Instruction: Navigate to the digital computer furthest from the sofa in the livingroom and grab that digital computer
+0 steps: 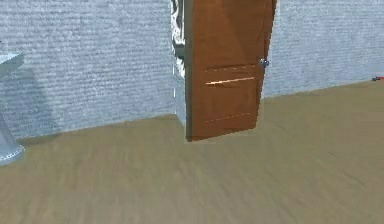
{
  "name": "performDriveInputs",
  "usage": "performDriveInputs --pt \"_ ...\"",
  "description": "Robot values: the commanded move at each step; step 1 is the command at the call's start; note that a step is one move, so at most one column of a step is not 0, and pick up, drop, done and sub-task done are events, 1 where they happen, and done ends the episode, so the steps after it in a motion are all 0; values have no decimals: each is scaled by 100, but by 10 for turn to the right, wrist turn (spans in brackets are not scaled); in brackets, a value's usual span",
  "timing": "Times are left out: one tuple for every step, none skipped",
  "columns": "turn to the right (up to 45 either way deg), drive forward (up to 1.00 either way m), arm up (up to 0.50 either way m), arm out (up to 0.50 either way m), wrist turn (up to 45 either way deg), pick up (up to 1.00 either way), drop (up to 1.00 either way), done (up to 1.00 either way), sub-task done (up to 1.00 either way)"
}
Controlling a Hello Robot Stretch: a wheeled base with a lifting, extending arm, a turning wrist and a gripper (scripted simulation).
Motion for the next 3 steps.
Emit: performDriveInputs --pt "0 40 0 0 0 0 0 0 0" --pt "180 0 0 0 0 0 0 0 0" --pt "0 65 0 0 0 0 0 0 0"
